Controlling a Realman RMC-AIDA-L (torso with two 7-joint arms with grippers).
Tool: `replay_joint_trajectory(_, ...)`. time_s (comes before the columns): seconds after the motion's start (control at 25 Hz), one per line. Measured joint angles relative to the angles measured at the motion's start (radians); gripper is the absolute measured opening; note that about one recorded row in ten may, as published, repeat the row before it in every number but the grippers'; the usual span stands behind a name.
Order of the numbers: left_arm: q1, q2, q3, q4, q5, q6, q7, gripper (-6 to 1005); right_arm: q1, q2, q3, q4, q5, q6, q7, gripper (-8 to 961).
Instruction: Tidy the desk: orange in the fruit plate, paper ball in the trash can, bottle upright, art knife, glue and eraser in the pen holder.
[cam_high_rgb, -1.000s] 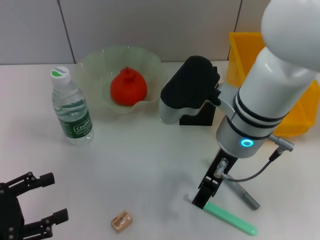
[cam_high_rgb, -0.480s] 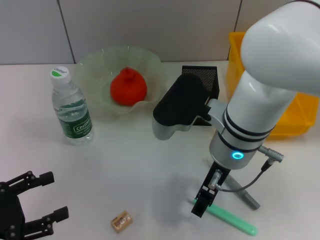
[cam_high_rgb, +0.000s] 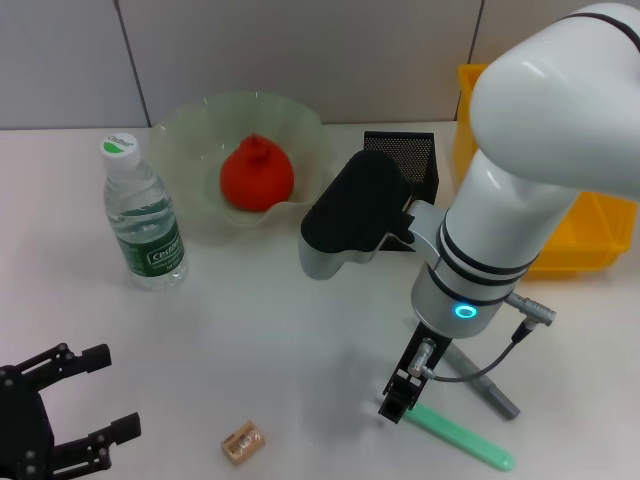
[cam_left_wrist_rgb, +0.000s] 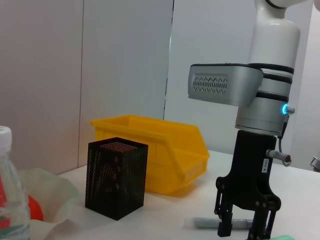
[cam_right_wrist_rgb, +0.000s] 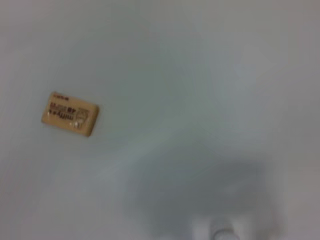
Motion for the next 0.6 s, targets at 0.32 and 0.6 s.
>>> replay_joint_trajectory(0.32,0.0,0.0,0.0,-0.002,0.0,-0.004,0.001,814,0.017,0.0,-0.034,0.03,0.024,0.023,0.001,574)
replay_joint_trajectory(0.6,0.0,-0.001,-0.012,-0.002,0.0,-0.005,0.008,814,0.025,0.0,-0.055,0.045,0.026,0.029,0.006,547)
